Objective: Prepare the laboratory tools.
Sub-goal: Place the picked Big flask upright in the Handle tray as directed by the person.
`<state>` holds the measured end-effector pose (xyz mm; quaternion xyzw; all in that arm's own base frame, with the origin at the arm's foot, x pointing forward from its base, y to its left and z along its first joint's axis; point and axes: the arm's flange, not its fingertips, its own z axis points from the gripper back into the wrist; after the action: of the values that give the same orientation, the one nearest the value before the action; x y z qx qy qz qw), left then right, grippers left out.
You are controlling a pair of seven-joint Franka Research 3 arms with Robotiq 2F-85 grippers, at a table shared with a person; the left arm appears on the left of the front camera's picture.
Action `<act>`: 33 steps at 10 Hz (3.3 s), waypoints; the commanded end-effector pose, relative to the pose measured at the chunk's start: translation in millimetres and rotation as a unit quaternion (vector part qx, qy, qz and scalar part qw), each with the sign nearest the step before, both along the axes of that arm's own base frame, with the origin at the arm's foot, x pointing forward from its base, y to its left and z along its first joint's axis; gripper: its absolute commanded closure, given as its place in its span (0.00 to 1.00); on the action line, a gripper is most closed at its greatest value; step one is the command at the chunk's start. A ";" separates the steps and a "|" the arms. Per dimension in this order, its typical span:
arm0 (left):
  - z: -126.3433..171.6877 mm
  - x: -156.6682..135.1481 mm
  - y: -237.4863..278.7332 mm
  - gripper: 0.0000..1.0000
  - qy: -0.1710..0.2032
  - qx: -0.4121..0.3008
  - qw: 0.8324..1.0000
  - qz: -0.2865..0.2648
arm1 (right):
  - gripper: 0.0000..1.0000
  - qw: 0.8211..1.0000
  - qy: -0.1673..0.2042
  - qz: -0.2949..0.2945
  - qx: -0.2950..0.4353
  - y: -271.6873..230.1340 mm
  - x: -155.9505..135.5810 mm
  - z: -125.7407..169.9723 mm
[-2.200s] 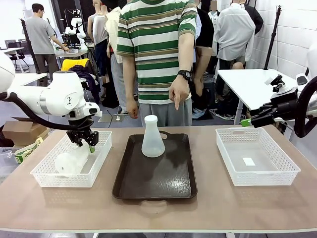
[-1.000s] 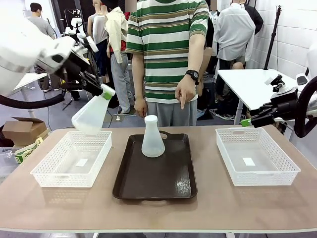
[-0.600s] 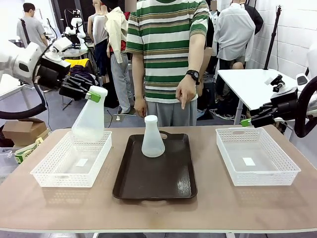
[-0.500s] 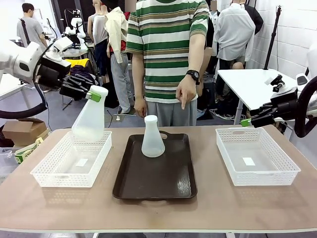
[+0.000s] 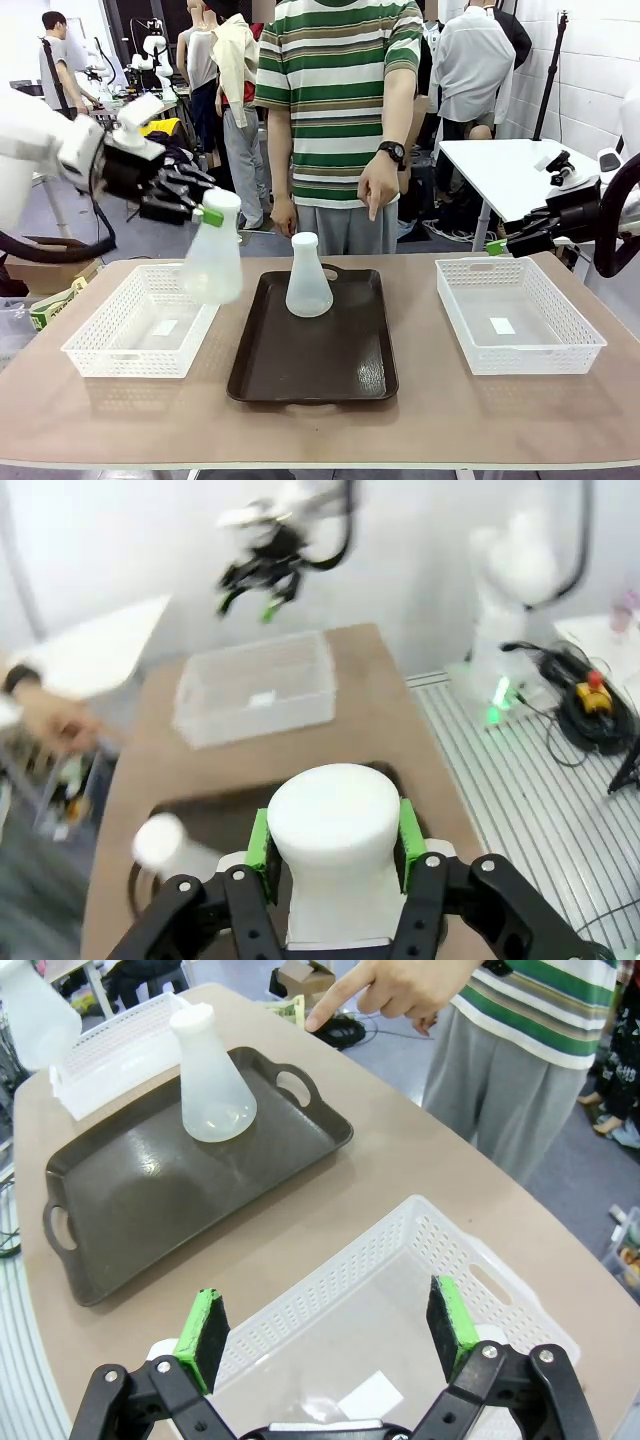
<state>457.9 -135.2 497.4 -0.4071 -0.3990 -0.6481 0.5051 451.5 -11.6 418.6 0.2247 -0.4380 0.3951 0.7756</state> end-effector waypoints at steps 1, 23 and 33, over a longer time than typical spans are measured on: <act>-34.2 8.2 -7.4 1.00 0.007 -0.064 0.996 -0.068 | 0.00 1.000 0.005 0.000 -0.005 -0.4 -0.4 -0.4; -178.3 63.8 -62.9 0.92 0.026 -0.106 0.984 -0.143 | 0.00 1.000 0.005 0.000 -0.005 -0.4 -0.4 -0.4; -173.4 58.0 -54.8 0.00 0.052 -0.084 0.984 -0.146 | 0.00 1.000 0.005 0.000 -0.005 -0.4 -0.4 -0.4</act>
<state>516.0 -196.7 316.4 -0.5289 -0.3780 -0.6555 0.3844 451.5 -11.5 418.6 0.2247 -0.4380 0.3952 0.7756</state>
